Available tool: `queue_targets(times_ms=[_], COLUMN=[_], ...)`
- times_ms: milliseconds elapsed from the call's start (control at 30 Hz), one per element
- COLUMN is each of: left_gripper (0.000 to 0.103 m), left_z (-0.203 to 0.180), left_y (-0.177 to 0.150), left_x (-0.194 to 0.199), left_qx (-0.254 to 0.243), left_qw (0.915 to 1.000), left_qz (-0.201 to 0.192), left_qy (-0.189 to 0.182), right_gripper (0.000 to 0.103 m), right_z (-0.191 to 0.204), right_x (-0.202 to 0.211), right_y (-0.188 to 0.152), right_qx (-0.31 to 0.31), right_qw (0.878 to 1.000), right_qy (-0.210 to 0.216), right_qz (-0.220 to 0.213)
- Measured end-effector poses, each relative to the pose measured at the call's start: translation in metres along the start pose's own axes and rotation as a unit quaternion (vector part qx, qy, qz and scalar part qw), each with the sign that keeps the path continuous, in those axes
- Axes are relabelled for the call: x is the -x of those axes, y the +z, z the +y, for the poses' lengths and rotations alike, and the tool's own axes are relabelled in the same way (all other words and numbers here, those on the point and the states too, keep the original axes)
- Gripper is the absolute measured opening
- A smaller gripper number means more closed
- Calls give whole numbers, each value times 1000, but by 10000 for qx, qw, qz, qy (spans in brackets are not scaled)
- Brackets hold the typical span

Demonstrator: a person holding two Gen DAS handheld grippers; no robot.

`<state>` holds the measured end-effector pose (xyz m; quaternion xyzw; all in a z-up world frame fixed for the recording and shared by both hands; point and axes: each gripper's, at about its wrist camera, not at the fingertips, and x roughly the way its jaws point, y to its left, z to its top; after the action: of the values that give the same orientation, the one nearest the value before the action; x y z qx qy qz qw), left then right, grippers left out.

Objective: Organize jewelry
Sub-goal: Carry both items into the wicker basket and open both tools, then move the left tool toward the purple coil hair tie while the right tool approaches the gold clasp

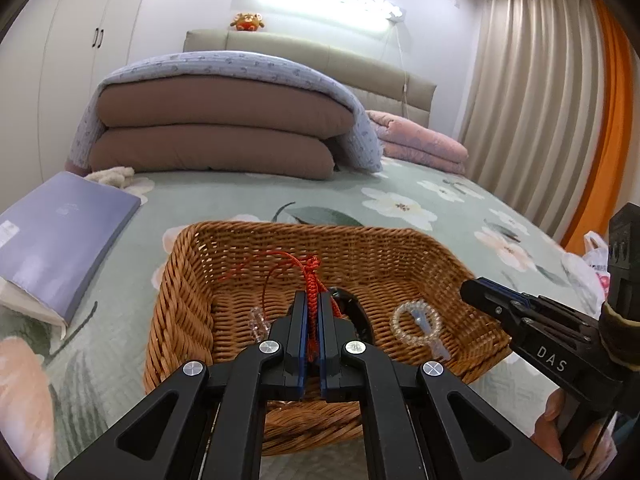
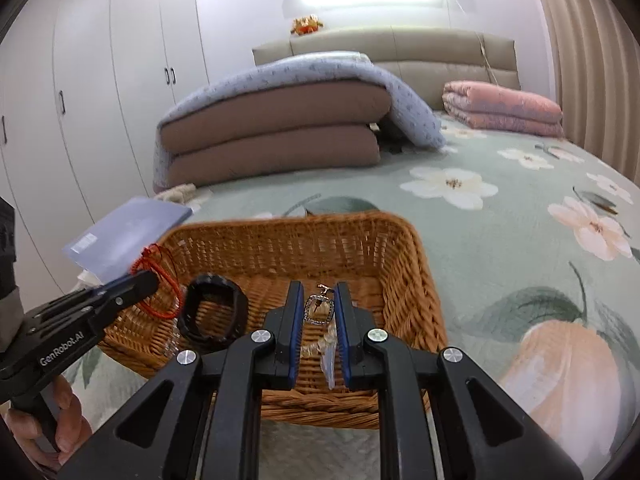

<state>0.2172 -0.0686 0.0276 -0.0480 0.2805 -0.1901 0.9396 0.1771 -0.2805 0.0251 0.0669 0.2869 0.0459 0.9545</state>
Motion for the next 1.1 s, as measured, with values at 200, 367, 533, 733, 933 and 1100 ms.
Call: queue_targets(times_ms=[200, 367, 533, 733, 933, 1100], left_gripper=[4, 11, 72, 72, 72, 72], left_z=[-1, -3, -1, 11, 36, 38], left_y=[0, -1, -1, 2, 1, -2], left_x=[2, 3, 17, 31, 45, 56], left_qx=[-2, -3, 89, 267, 822, 953], left_qw=[10000, 10000, 9993, 9975, 9939, 9924], left_qz=[-40, 2, -357, -618, -730, -773], left_qy=[2, -46, -27, 208, 92, -74], right_gripper=[17, 21, 45, 45, 45, 45], right_z=[-6, -7, -18, -20, -2, 13], right_x=[-1, -2, 8, 12, 33, 46], right_y=[-1, 0, 2, 2, -2, -7], right_qx=[-111, -127, -398, -467, -61, 213], right_qw=[9999, 9999, 9990, 9986, 9983, 9963], right_qy=[24, 59, 160, 175, -70, -315], right_qz=[14, 73, -153, -186, -569, -777])
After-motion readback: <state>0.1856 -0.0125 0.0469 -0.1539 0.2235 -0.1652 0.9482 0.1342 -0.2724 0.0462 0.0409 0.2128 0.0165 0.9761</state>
